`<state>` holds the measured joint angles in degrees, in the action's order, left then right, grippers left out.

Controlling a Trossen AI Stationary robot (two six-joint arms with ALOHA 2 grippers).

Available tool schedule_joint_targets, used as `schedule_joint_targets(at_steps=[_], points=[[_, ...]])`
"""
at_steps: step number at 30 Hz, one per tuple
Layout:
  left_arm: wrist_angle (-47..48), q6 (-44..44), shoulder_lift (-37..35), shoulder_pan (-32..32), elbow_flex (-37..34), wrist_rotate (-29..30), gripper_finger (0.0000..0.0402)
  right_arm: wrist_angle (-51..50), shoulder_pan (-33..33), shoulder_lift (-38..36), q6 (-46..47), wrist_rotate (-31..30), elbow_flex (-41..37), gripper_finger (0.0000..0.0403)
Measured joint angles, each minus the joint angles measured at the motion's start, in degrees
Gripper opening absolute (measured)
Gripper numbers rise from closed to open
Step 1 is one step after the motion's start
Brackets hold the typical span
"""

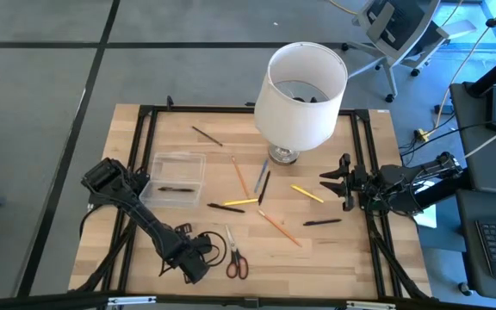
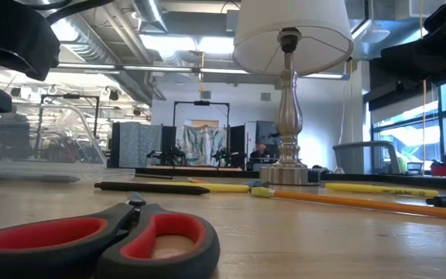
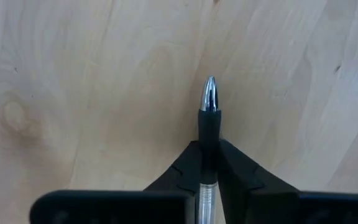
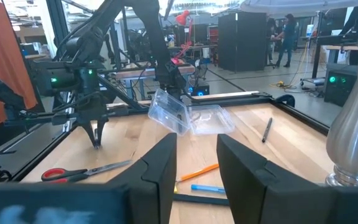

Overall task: Pick & place school supplies into a supply box
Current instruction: Put the black pen into the transparent supply box

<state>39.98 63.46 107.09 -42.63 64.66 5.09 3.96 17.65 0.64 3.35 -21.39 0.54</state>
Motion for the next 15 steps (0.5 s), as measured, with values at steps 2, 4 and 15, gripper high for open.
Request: schedule_joint_targets(at_steps=[2,4,15], points=[[-0.2,1.3,-0.4,0.0,-0.1,-0.1,0.0023,0.0,0.0,0.0,-1.0,0.0,0.0,0.0119],[-0.5,2.4,-0.9,0.0,-0.3,-0.2,0.0022,0.0,0.0,0.0,-2.2,0.0,0.0,0.0119],[-5.1,3.5,-7.8,0.6,-0.1,-7.9,0.0021,0.0,0.0,0.0,-4.0,0.0,0.0,0.0119]])
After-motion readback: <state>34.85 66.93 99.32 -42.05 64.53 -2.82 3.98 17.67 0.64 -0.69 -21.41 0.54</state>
